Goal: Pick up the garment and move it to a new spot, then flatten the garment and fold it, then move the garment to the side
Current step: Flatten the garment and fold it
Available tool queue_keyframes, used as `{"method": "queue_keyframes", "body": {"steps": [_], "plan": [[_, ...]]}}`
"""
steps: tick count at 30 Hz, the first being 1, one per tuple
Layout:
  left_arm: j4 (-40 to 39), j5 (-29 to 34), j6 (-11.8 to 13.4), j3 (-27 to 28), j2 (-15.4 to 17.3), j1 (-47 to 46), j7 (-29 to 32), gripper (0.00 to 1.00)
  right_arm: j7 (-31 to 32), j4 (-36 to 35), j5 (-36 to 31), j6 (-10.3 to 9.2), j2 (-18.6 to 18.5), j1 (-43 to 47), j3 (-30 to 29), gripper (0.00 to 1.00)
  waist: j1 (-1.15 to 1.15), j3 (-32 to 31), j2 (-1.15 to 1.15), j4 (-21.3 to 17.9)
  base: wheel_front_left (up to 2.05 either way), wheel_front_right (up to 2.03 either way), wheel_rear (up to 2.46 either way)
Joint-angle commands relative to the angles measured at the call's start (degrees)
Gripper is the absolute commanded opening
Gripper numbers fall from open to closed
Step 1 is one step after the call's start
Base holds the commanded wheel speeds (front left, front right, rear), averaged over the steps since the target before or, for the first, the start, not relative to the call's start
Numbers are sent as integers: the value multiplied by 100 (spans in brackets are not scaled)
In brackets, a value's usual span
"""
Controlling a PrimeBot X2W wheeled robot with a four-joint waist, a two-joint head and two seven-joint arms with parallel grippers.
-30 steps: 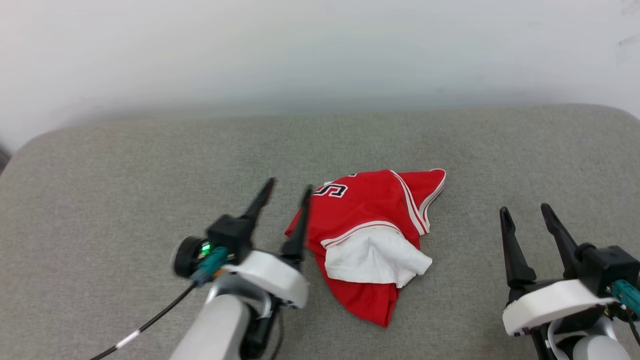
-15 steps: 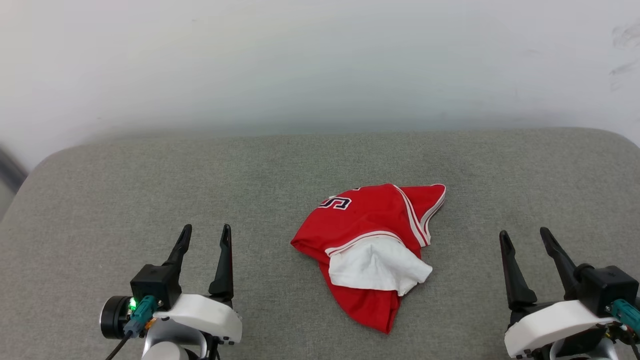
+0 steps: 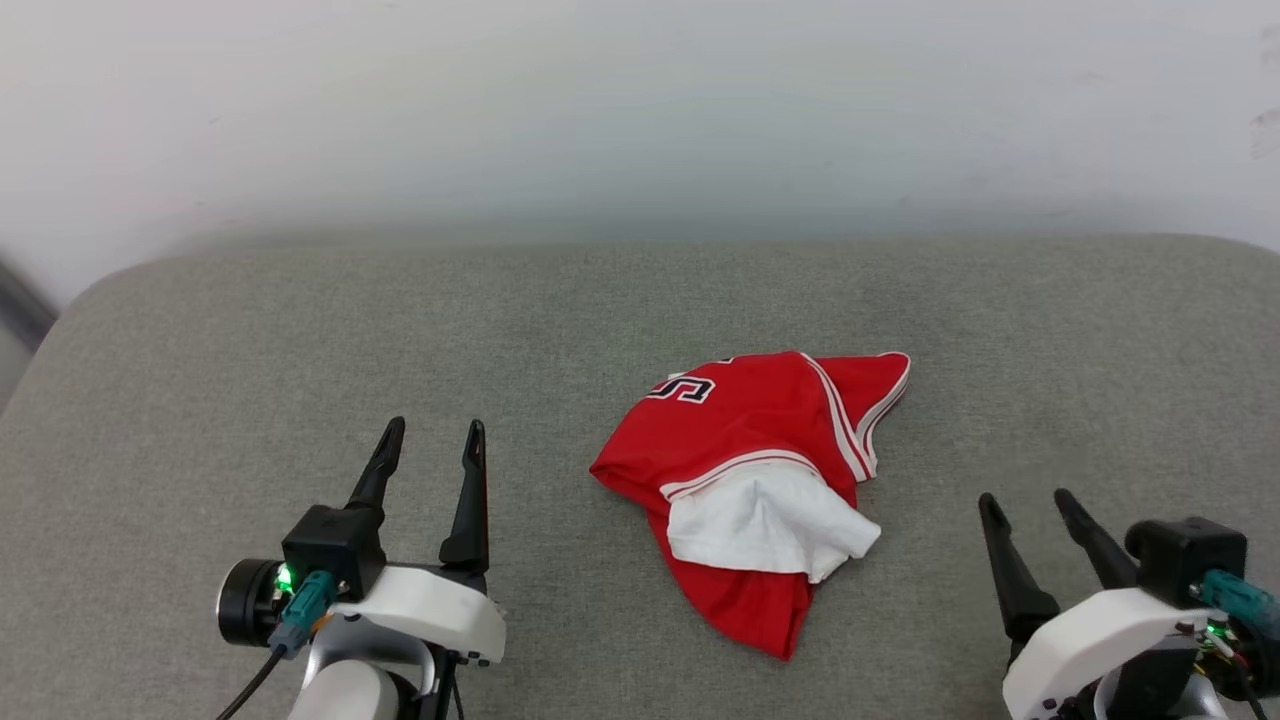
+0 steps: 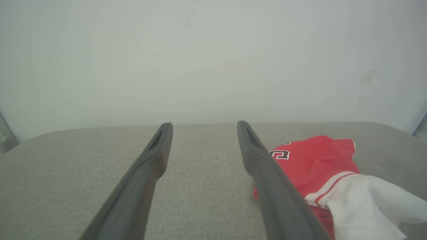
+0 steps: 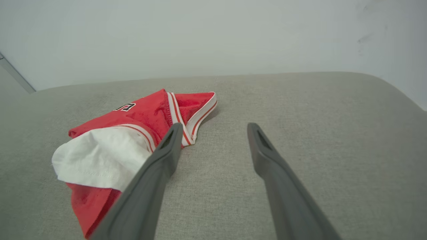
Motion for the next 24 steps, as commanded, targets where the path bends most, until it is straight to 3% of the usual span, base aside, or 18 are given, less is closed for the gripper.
{"method": "queue_keyframes", "body": {"steps": [1,11,18,19,20,24], "plan": [[-29,25,-21,-25,-18,-85,-16,100,119,-27,105,-1,-46,-84,55,100,0,117,0,88,0,0,0],[-78,93,-35,-104,-181,-391,-75,100,2474,-224,1061,-1,-809,-682,878,100,0,655,0,495,0,0,0],[-26,96,-78,-98,-301,-522,-109,100,3401,-79,1379,-1,-1026,-936,1229,99,0,891,0,733,0,0,0],[-15,97,-70,-86,-308,-536,-110,100,3431,-90,1381,-1,-1058,-978,1251,36,0,913,0,745,0,0,0],[-4,97,-71,-67,-321,-546,-112,100,3416,-114,1385,-1,-1080,-1010,1263,0,0,923,0,751,0,0,0],[19,124,-63,-10,-327,-530,-121,100,3365,-197,1507,-1,-1144,-1133,1299,0,0,931,0,705,0,0,0]]}}
